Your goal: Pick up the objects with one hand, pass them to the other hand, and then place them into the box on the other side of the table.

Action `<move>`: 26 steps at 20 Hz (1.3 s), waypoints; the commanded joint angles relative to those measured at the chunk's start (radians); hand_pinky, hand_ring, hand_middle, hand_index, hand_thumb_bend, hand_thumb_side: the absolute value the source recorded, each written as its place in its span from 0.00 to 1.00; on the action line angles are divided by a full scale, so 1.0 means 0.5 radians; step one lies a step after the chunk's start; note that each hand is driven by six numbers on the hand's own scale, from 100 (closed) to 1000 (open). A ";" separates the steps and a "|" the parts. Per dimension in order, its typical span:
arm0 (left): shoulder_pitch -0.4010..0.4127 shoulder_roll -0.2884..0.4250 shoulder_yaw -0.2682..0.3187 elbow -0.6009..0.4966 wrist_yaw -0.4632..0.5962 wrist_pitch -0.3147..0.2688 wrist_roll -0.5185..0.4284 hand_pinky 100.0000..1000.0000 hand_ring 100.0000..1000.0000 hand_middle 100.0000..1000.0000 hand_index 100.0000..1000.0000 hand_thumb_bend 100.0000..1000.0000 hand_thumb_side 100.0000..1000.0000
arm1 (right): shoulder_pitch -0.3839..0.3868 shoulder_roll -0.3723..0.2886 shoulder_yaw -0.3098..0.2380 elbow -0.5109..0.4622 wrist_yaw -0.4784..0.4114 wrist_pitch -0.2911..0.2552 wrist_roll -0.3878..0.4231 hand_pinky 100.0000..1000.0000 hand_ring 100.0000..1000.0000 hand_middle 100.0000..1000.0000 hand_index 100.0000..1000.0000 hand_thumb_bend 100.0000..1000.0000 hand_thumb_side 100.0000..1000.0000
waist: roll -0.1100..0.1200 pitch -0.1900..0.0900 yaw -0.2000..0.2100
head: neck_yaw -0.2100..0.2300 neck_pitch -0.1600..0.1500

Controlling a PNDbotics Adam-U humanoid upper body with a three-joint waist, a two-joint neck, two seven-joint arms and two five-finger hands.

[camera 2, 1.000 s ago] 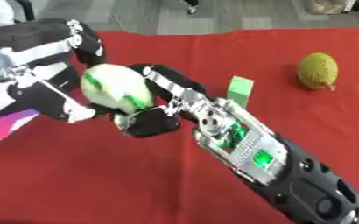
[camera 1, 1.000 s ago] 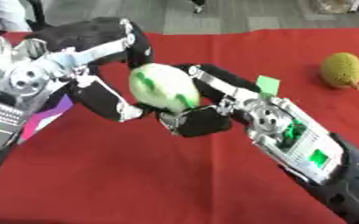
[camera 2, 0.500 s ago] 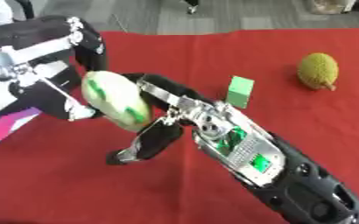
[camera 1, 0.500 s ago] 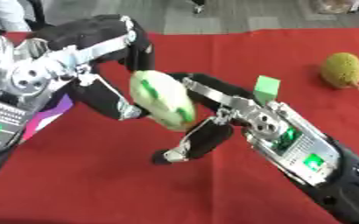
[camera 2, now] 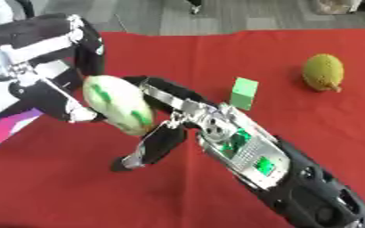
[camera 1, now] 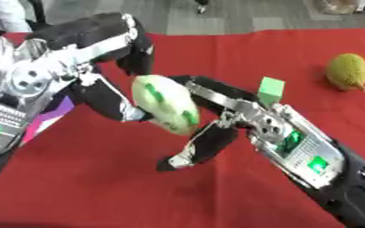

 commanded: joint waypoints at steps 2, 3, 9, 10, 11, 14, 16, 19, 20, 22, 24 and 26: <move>-0.024 0.070 0.063 -0.045 0.013 -0.025 -0.016 0.45 0.35 0.30 0.34 0.44 0.00 | -0.021 -0.012 0.003 -0.003 0.009 0.018 -0.017 0.85 0.79 0.84 0.89 0.72 0.05 | 0.002 -0.034 0.005 | -0.002 0.011; -0.018 0.081 0.072 -0.045 0.014 -0.027 -0.012 0.44 0.34 0.29 0.33 0.44 0.00 | -0.021 -0.013 0.002 -0.004 0.015 0.020 -0.020 0.85 0.80 0.84 0.89 0.72 0.06 | 0.002 -0.034 0.006 | -0.003 0.011; 0.033 0.142 0.101 -0.045 0.022 -0.009 0.011 0.41 0.34 0.29 0.33 0.46 0.00 | -0.021 -0.023 0.008 -0.003 0.038 0.058 -0.045 0.85 0.81 0.85 0.90 0.76 0.09 | -0.002 -0.034 0.009 | -0.010 0.011; 0.040 0.149 0.107 -0.045 0.025 -0.007 0.015 0.40 0.34 0.29 0.32 0.47 0.00 | -0.021 -0.024 0.008 -0.004 0.039 0.063 -0.048 0.85 0.81 0.85 0.90 0.75 0.09 | -0.002 -0.034 0.010 | -0.011 0.011; 0.045 0.154 0.113 -0.045 0.026 -0.004 0.022 0.40 0.34 0.29 0.32 0.47 0.00 | -0.020 -0.024 0.006 -0.005 0.039 0.068 -0.053 0.85 0.81 0.85 0.90 0.75 0.09 | -0.003 -0.034 0.011 | -0.011 0.011; 0.062 0.170 0.135 -0.045 0.020 -0.005 0.051 0.39 0.33 0.29 0.32 0.47 0.00 | -0.018 -0.028 0.004 -0.005 0.038 0.077 -0.070 0.85 0.81 0.85 0.90 0.75 0.09 | -0.006 -0.033 0.013 | -0.011 0.011; 0.079 0.185 0.158 -0.045 0.008 -0.008 0.078 0.38 0.33 0.29 0.31 0.48 0.00 | -0.014 -0.032 0.005 0.000 0.034 0.082 -0.073 0.85 0.81 0.85 0.90 0.75 0.08 | -0.007 -0.032 0.015 | -0.014 0.011; 0.102 0.205 0.184 -0.045 -0.003 -0.016 0.114 0.38 0.33 0.29 0.31 0.48 0.00 | -0.013 -0.030 0.003 0.002 0.032 0.084 -0.085 0.85 0.81 0.85 0.90 0.75 0.09 | -0.006 -0.031 0.017 | -0.012 0.011; 0.113 0.215 0.198 -0.045 -0.007 -0.019 0.129 0.38 0.33 0.29 0.31 0.48 0.00 | -0.012 -0.033 0.004 0.006 0.036 0.087 -0.085 0.85 0.81 0.85 0.90 0.75 0.09 | -0.007 -0.032 0.019 | -0.014 0.011; 0.139 0.243 0.233 -0.045 -0.013 -0.022 0.167 0.37 0.32 0.27 0.31 0.48 0.00 | -0.009 -0.038 0.007 0.015 0.052 0.092 -0.080 0.85 0.81 0.85 0.90 0.76 0.10 | -0.006 -0.032 0.021 | -0.016 0.011; 0.167 0.276 0.271 -0.045 -0.018 -0.022 0.215 0.37 0.32 0.27 0.31 0.48 0.00 | -0.005 -0.039 0.006 0.025 0.068 0.097 -0.081 0.85 0.81 0.85 0.90 0.76 0.10 | -0.006 -0.032 0.024 | -0.019 0.011; 0.200 0.313 0.304 -0.045 -0.025 -0.016 0.251 0.37 0.32 0.28 0.32 0.48 0.00 | -0.003 -0.041 0.006 0.034 0.077 0.100 -0.083 0.85 0.81 0.85 0.90 0.76 0.10 | -0.007 -0.031 0.026 | -0.020 0.011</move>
